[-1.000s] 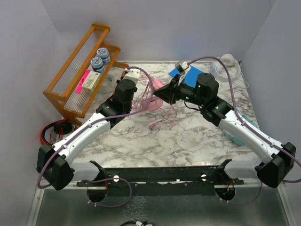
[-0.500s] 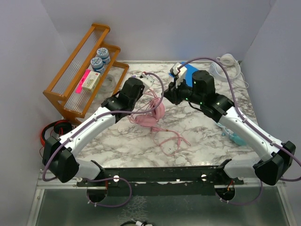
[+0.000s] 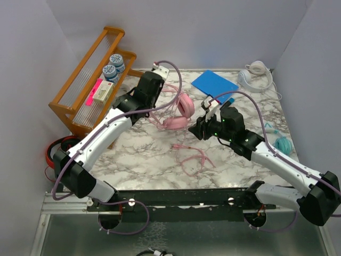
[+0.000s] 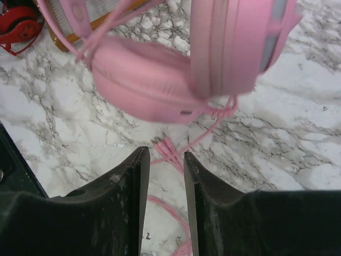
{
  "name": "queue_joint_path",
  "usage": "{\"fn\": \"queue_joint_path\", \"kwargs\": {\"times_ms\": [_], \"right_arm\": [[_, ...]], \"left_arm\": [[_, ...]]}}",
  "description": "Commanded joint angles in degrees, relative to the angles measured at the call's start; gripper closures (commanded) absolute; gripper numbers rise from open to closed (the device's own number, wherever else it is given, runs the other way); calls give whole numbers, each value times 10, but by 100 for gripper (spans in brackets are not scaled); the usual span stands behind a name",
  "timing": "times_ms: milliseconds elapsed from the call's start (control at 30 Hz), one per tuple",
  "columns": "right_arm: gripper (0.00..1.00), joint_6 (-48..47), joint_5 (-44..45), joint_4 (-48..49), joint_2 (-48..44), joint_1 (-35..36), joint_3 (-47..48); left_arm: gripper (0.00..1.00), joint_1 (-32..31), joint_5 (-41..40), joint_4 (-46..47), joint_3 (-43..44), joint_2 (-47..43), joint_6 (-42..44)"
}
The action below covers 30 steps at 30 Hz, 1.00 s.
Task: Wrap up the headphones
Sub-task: Wrap the headphones cable around the headphones.
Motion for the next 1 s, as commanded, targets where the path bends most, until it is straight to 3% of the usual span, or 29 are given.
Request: {"fn": "queue_joint_path", "kwargs": {"times_ms": [0,167,300,333,533,800,967], "right_arm": [[59,52,16,50,-5,-1,-42],[37,88,-22,153,-15,-1,-116],[6,95,-62,231,3,-1,-147],[2,93,-74,256,7,-1,-156],[4,103,-6,309,41,-1,-160],[7,118,33,254,48,0,-145],[7,115,76,195,17,0,-153]], "left_arm": [[100,32,27,-46,113,4,-162],[100,44,17,-98,190,5,-231],[100,44,35,-102,217,-15,-265],[100,44,42,-104,223,-19,-273],[100,44,74,-119,265,-35,-299],[100,44,60,-129,307,-27,-298],[100,48,51,-134,389,16,-280]]}}
